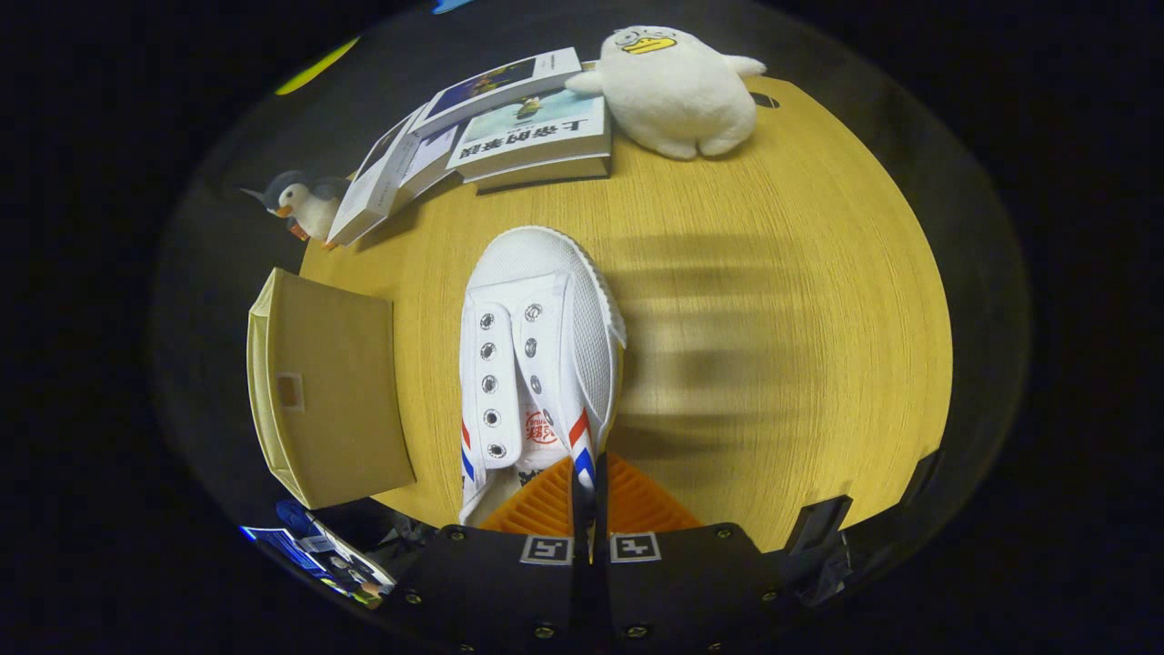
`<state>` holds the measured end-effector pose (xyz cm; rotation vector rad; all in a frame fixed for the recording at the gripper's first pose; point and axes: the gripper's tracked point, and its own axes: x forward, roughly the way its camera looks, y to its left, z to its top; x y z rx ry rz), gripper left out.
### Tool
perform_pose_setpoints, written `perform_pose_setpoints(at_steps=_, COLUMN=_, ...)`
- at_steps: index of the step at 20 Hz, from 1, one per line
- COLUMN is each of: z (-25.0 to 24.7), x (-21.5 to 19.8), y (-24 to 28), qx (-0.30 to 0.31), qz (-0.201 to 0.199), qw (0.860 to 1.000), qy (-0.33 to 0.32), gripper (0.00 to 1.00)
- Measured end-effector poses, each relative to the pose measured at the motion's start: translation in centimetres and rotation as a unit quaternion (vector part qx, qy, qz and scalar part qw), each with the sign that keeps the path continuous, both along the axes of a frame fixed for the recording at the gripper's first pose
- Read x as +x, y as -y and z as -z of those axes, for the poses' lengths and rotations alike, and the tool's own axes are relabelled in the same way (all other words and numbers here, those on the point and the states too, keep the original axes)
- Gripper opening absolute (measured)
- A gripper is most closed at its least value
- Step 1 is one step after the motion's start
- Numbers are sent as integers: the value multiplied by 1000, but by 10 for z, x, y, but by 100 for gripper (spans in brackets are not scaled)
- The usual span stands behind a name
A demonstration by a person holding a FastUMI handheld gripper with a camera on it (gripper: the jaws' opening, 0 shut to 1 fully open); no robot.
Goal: Open the storage box then place both shoes into the box .Put the left shoe in first, then the right shoe, with the right side of both shoes facing outward in a uniform manner.
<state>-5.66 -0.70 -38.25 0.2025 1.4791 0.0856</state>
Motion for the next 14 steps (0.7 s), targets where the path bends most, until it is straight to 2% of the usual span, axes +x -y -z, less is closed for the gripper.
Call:
perform_pose_setpoints(at_steps=5, z=-29, x=8, y=-36, qx=8, qz=-38, qw=999, qy=17, gripper=1)
perform_pose_setpoints(at_steps=10, z=-56, x=14, y=-81, qx=15, qz=-101, qw=994, qy=32, gripper=1)
perform_pose_setpoints(at_steps=14, z=-76, x=20, y=-120, qx=34, qz=-134, qw=990, qy=39, gripper=1)
